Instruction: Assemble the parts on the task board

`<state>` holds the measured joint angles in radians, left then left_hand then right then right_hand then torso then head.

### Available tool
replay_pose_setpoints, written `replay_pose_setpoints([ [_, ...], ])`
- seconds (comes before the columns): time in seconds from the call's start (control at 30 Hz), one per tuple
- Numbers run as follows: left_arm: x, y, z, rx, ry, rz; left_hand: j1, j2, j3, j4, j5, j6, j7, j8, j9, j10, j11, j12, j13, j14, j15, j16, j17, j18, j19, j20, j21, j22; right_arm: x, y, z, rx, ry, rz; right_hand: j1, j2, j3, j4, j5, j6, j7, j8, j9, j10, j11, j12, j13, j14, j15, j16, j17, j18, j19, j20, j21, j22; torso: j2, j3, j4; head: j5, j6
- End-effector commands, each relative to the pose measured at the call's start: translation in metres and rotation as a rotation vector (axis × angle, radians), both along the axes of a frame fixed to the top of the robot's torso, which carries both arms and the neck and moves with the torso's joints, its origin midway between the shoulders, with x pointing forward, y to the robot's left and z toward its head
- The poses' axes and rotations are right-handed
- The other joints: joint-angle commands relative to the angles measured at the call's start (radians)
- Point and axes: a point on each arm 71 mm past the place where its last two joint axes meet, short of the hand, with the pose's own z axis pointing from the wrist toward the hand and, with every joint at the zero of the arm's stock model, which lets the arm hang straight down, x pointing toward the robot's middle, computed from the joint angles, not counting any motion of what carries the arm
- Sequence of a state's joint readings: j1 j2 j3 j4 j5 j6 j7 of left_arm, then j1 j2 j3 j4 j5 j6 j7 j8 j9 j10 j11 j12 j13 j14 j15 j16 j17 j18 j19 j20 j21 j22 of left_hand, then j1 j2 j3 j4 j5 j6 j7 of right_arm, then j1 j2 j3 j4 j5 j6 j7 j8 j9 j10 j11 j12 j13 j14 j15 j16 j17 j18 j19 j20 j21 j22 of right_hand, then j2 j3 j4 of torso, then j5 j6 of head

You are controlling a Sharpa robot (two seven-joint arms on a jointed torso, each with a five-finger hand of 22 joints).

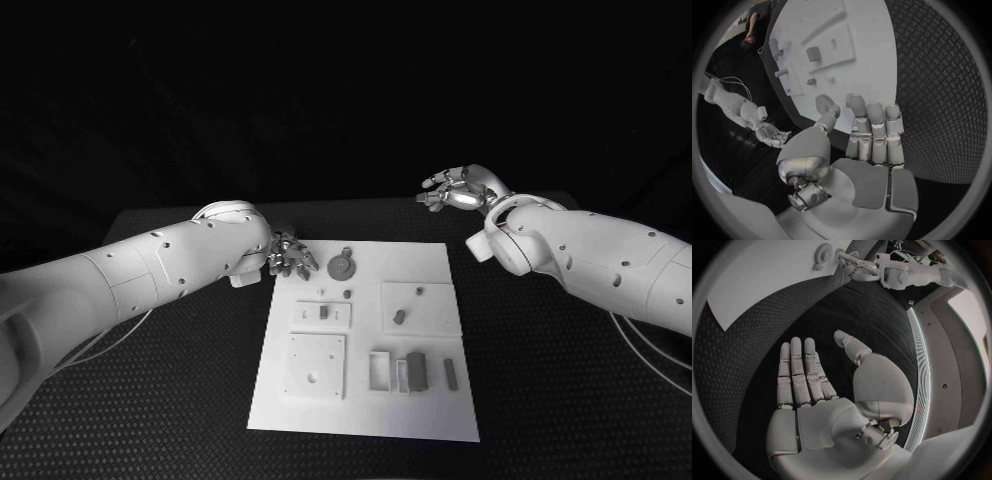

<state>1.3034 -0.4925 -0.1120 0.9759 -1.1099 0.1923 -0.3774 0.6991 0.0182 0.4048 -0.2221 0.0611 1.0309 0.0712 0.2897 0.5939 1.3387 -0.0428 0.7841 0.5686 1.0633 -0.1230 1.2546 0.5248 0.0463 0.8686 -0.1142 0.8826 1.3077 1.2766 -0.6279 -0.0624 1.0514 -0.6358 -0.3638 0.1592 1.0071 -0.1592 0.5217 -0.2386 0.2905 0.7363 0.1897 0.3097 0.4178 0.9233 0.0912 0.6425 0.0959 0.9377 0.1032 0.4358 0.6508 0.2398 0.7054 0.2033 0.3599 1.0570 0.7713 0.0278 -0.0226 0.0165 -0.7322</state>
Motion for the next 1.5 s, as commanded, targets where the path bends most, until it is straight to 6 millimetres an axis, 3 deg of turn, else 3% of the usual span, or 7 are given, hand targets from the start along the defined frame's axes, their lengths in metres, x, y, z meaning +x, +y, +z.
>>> replay_pose_setpoints([
  [0.03,-0.0011,-0.002,-0.0007,-0.008,0.018,-0.006,-0.013,-0.005,0.0,0.006,-0.003,0.001,-0.003,0.003,-0.002,0.008,-0.001,-0.004,-0.001,0.007,-0.001,0.0,-0.001,-0.013,0.008,-0.102,-0.004,0.013,-0.0002,0.0018,0.0003,0.002,-0.004,0.016,-0.008,0.001,-0.004,0.004,0.005,0.012,0.023,0.004,-0.001,-0.124,0.08,0.006,-0.001,-0.002,0.008,-0.004,0.001,-0.012,0.005,-0.001,-0.004,0.001,0.0,0.0002,0.0,-0.001,-0.001],
  [0.43,-0.002,-0.0005,-0.0017,0.002,0.034,-0.006,-0.021,-0.04,0.007,0.012,-0.004,0.001,-0.005,0.003,-0.004,0.011,-0.003,-0.001,0.001,0.01,-0.006,0.004,0.001,-0.01,0.013,-0.106,-0.005,0.016,-0.0002,0.0015,0.0002,0.002,-0.003,0.016,-0.007,0.001,-0.003,0.003,0.005,0.011,0.023,0.004,-0.002,-0.125,0.08,0.006,-0.002,-0.002,0.008,-0.004,0.001,-0.012,0.005,-0.002,-0.005,0.002,0.0,0.0003,0.0,0.0,-0.001],
  [0.93,-0.0029,-0.0003,-0.0024,0.009,0.047,-0.012,0.035,-0.042,0.034,-0.037,0.023,0.0,-0.003,0.005,-0.006,0.009,-0.001,0.002,0.004,0.009,-0.005,0.006,0.002,-0.014,0.017,-0.106,-0.003,0.019,-0.0002,0.0017,0.0001,0.002,-0.002,0.017,-0.006,0.001,-0.003,0.002,0.005,0.011,0.023,0.004,-0.002,-0.125,0.08,0.006,-0.003,-0.002,0.008,-0.005,0.002,-0.012,0.005,-0.002,-0.006,0.003,0.0,0.0001,0.0005,-0.001,-0.003],
  [1.1,-0.0027,0.0002,-0.0023,0.004,0.045,-0.006,0.052,-0.033,0.041,-0.05,0.03,0.002,-0.003,0.007,-0.006,0.01,-0.001,0.002,0.005,0.01,-0.005,0.006,0.002,-0.015,0.019,-0.106,-0.002,0.019,-0.0001,0.0017,0.0,0.002,-0.002,0.016,-0.006,0.001,-0.003,0.002,0.005,0.011,0.023,0.004,-0.002,-0.125,0.08,0.006,-0.003,-0.002,0.008,-0.005,0.002,-0.012,0.005,-0.002,-0.006,0.003,0.0,0.0001,0.0007,0.0,-0.004],
  [1.5,-0.0031,0.0041,-0.0031,-0.056,0.076,0.034,0.137,0.027,0.055,-0.068,0.022,0.017,-0.008,0.024,0.003,0.015,-0.006,0.008,0.009,0.014,-0.006,0.011,0.004,-0.018,0.021,-0.106,0.005,0.021,0.0,0.0015,-0.0004,0.001,-0.001,0.016,-0.005,0.002,-0.002,0.001,0.006,0.011,0.023,0.004,-0.003,-0.125,0.08,0.007,-0.004,-0.002,0.008,-0.005,0.002,-0.012,0.005,-0.002,-0.007,0.004,0.0,-0.0002,-0.0006,-0.001,-0.006],
])
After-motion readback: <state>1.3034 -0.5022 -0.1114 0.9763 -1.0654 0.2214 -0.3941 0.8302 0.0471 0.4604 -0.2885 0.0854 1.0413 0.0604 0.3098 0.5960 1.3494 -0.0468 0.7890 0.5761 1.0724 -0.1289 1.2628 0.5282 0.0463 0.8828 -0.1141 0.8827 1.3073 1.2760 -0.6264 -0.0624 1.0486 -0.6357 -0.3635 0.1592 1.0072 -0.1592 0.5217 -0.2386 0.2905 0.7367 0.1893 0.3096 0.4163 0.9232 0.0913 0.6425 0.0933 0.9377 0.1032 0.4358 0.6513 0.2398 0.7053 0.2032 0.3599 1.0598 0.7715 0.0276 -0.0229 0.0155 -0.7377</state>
